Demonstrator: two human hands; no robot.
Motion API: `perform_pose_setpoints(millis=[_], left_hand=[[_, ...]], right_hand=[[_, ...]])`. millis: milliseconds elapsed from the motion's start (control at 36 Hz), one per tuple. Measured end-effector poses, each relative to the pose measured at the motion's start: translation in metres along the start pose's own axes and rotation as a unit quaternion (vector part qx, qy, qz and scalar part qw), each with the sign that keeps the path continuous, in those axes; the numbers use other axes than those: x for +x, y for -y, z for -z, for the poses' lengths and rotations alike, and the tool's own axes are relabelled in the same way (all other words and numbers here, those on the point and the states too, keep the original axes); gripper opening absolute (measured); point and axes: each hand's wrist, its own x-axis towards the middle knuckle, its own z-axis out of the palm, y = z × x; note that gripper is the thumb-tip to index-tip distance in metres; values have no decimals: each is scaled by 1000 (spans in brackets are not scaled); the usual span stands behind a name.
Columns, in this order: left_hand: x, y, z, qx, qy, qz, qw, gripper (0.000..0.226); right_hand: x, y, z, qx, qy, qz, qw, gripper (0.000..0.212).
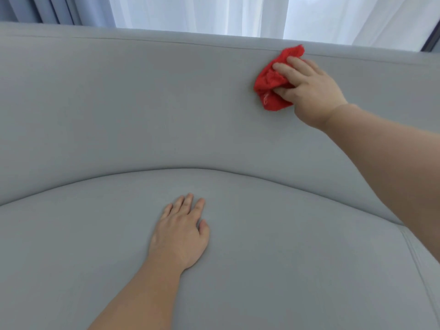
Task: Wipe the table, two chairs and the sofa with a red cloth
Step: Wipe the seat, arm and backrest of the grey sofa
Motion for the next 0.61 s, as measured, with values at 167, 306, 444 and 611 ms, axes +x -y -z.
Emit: perform_pose_setpoints(millis=[167,306,444,611], left_hand=[[0,-5,15,17,62,2,998,67],[3,-27,37,61,110,10,992,60],[-10,-96,31,-33,89,-126,987,57],[-12,-124,-3,-56,40,-164,984,73]], right_hand=[[-1,-4,22,31,36,-76,996,68],[-1,-4,24,60,25,-95,993,45],[0,-11,22,73,20,-88,993,44],[-7,-18,18,72,14,-121,990,44]])
